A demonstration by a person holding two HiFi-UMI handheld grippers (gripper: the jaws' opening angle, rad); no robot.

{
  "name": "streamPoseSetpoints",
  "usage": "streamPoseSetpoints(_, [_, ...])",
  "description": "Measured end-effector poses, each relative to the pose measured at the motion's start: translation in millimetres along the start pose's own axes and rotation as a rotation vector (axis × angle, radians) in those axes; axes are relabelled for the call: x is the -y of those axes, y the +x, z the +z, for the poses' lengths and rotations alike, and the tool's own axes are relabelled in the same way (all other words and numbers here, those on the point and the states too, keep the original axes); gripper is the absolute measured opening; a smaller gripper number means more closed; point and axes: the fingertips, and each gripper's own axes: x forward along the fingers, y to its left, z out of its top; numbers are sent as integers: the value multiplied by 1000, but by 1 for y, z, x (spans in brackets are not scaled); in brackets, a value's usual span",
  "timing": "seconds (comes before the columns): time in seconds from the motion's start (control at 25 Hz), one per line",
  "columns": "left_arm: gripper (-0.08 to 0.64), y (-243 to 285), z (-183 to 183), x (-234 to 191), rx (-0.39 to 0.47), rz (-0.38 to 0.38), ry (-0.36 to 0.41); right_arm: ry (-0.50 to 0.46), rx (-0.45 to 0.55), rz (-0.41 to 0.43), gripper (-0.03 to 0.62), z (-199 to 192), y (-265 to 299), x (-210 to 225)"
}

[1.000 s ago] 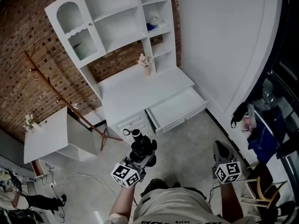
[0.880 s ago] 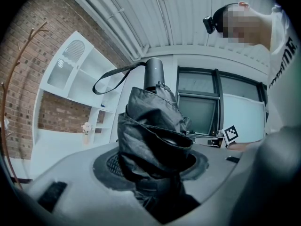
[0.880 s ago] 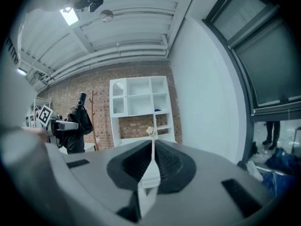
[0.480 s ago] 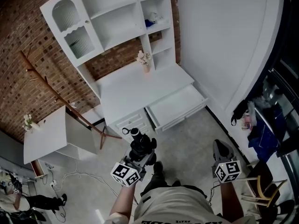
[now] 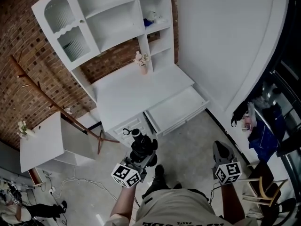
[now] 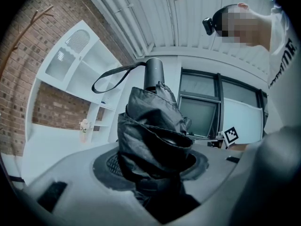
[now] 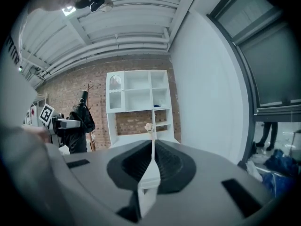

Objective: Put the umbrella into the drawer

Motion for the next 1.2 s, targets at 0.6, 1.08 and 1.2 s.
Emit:
streamPoseSetpoints(0.6, [236,55,9,-94,-62,-112,-24,9,-49,-80,35,4,86,-20])
streamPoseSetpoints(1.08, [236,94,14,-150,-86,-234,-46,3,-60,-175,35,12,129,-31])
streamPoseSetpoints(1.2, [236,100,15,-160,-95,-268,-48,-1,-60,-195,35,14,137,-35])
